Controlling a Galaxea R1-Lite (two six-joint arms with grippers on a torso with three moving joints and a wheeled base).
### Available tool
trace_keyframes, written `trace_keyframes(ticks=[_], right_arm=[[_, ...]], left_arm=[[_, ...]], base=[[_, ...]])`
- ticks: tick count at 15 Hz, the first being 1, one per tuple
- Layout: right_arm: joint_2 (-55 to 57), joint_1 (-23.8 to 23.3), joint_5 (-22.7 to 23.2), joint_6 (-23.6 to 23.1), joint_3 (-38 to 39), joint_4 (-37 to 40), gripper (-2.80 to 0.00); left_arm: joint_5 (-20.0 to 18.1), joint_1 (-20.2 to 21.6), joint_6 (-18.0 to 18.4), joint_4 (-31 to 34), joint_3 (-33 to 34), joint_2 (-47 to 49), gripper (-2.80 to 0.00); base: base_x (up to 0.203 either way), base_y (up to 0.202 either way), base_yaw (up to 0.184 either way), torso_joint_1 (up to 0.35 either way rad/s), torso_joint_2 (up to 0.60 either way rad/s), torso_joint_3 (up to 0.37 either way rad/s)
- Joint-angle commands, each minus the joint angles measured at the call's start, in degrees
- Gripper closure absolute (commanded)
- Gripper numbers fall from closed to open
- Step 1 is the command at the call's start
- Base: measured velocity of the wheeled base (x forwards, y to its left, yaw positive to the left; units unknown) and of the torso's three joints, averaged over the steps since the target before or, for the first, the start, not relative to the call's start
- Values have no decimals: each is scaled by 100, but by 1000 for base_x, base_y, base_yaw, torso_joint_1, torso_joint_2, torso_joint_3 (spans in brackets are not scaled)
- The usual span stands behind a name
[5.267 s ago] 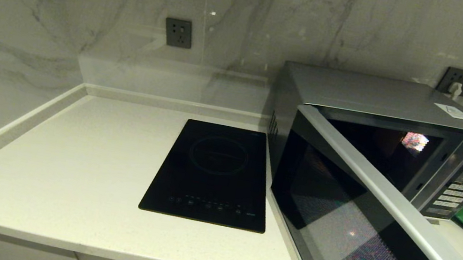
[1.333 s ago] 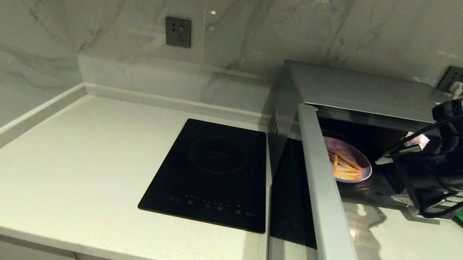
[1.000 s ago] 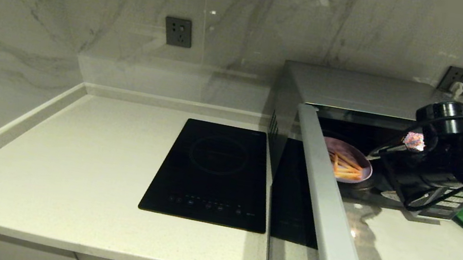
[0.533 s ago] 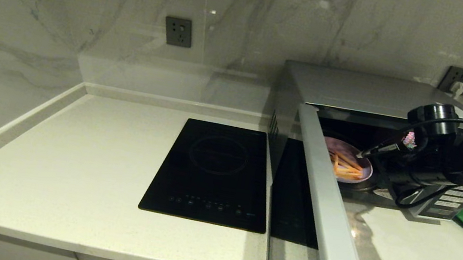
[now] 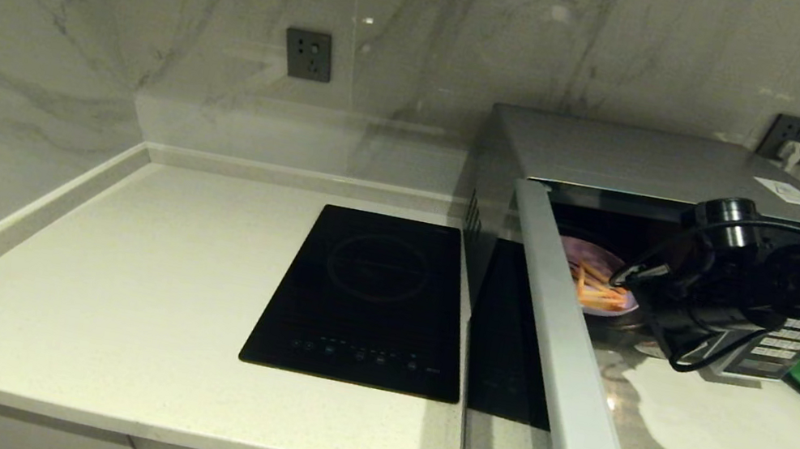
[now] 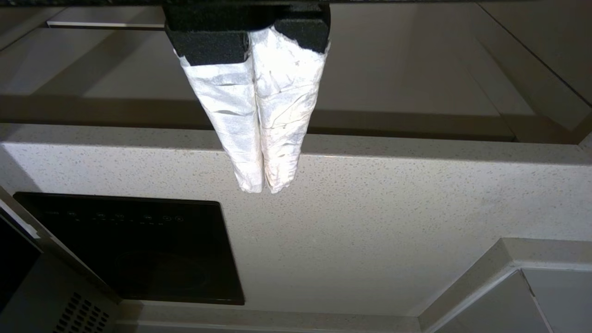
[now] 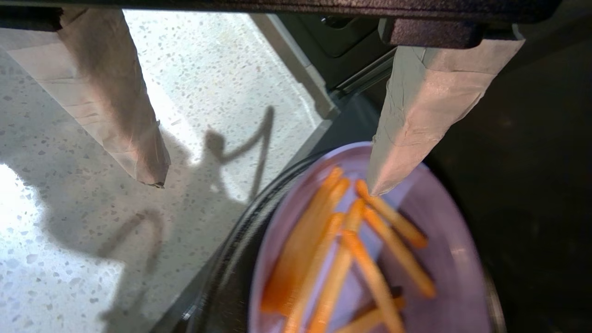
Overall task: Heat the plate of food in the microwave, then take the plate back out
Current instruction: Take the plate out of the microwave
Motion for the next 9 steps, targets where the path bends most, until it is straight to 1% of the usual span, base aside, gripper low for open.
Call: trace_keyframes(ticks=[1, 9], right_arm=[[161, -5, -10, 42, -7, 9, -280], [428, -17, -29, 42, -97, 9, -280]], left_arm=[[2, 2, -3, -2, 1, 0, 0], [2, 2, -3, -2, 1, 0, 0]], base=[[0, 0, 0, 0, 0, 0], [0, 0, 0, 0, 0, 0]])
